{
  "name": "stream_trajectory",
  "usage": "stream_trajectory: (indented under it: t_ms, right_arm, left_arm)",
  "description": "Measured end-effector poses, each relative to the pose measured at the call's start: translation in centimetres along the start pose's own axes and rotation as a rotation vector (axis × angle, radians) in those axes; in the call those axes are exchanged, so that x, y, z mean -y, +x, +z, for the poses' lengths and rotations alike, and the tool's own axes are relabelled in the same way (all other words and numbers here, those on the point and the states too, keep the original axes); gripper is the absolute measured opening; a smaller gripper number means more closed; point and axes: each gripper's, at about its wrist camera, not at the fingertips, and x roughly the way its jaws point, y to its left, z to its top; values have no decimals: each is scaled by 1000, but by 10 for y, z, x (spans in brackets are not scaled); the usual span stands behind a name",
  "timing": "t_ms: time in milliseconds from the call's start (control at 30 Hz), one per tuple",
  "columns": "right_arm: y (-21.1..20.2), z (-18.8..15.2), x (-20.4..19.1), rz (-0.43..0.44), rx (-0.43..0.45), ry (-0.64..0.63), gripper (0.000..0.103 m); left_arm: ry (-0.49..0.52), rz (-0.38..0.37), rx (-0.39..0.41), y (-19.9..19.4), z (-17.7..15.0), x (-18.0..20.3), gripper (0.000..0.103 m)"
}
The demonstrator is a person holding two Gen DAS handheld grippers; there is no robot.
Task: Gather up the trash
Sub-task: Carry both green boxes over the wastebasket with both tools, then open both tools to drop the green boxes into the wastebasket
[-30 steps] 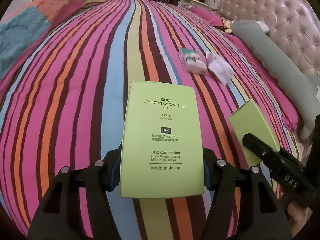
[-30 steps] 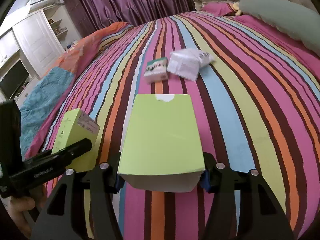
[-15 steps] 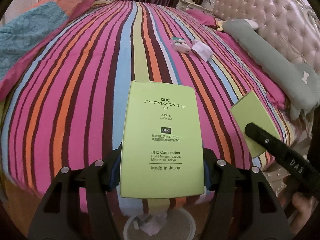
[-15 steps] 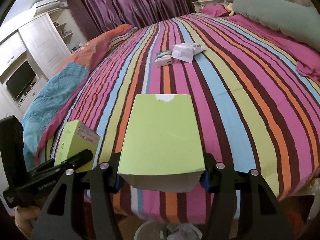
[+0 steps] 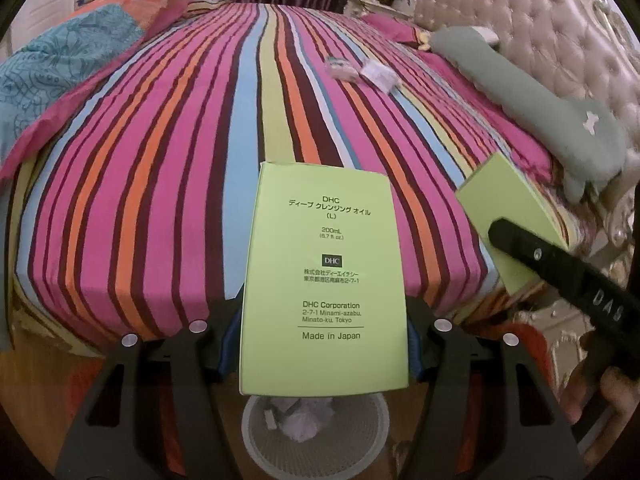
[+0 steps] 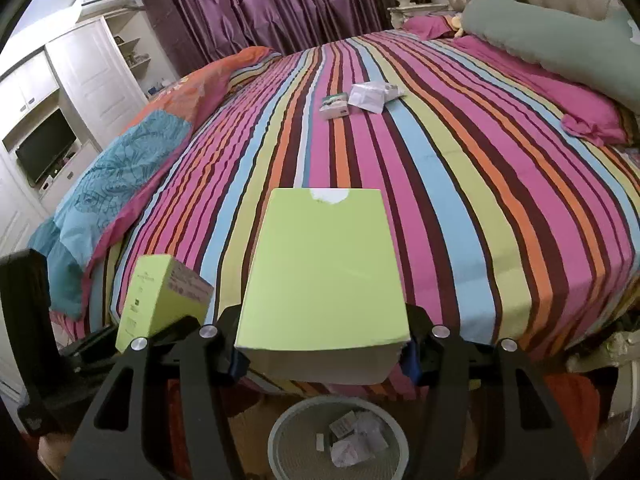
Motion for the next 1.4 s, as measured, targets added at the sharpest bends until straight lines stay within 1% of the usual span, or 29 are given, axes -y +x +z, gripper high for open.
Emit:
stream_trajectory:
  t_ms: [167, 333, 433, 533, 633, 667, 700, 767, 933, 1067, 1267, 1400]
  right_arm:
    - [2, -28, 1, -5, -51, 13, 55]
    - [17, -61, 7, -7, -156, 53, 55]
    - [33, -82, 14, 8, -248, 105, 55]
    - [45, -96, 21, 16, -322, 160, 55]
    - [59, -110, 30, 9, -395, 198, 55]
    - [65, -115, 33, 5, -424, 213, 55]
    - [70, -119, 37, 6, -451, 231, 55]
    - [79, -128, 42, 1, -496, 255, 55]
    - [103, -146, 56, -17, -606, 339, 55]
    - [120, -154, 60, -29, -667, 372, 55]
    - [147, -174, 64, -46, -770, 416, 55]
    - [153, -184, 75, -61, -816, 439, 55]
  left_arm:
    - [15, 8, -52, 4, -29, 10, 61]
    - [16, 14, -129, 17, -58, 14, 61]
    - [4, 16, -184, 28, -71, 12, 61]
    - [-13, 12, -251, 42, -87, 10, 61]
    - [-31, 10, -333, 61, -105, 7, 61]
    - [-43, 8, -376, 71, -112, 5, 61]
    - [-54, 3, -402, 76, -116, 3, 61]
    - [-84, -9, -457, 88, -124, -1, 61]
    - [-134, -19, -539, 110, -134, -7, 61]
    - [-188, -27, -630, 132, -145, -12, 61]
    - [-235, -7, -741, 159, -163, -16, 61]
    - [-243, 13, -791, 170, -171, -19, 61]
